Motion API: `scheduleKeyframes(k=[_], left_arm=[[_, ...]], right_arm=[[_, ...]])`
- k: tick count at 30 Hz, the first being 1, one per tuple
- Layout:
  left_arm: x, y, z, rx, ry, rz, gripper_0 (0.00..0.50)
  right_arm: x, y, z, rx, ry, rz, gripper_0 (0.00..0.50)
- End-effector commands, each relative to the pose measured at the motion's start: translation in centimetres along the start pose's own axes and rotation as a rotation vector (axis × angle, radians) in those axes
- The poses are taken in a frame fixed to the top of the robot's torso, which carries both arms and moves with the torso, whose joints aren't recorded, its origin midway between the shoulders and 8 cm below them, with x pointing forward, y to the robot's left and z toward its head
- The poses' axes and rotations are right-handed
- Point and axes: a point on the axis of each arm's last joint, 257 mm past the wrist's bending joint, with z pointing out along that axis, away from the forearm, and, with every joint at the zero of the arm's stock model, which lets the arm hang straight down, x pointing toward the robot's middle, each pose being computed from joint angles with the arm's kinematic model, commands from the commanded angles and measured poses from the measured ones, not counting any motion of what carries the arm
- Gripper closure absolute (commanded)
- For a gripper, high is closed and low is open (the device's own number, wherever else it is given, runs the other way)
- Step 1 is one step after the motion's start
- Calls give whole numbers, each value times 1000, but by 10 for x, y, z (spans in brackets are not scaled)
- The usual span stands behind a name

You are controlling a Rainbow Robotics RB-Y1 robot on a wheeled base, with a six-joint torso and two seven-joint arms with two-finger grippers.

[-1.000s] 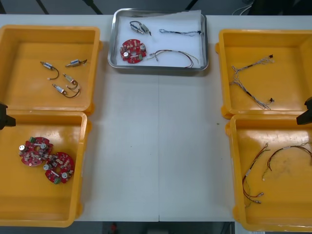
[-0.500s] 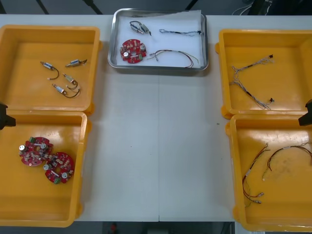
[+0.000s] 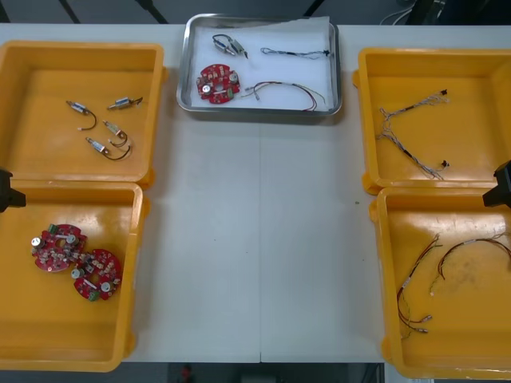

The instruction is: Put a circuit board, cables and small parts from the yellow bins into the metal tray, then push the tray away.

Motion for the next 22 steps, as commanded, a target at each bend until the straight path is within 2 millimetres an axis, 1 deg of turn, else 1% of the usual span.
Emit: scheduleKeyframes(k=[1,22], left_arm=[[-3,4,-8,-18,-15,124,0],[-3,4,-8,-18,-15,124,0]], right_arm=[[-2,0,-3,0,-17,-35,0],[-2,0,-3,0,-17,-35,0]])
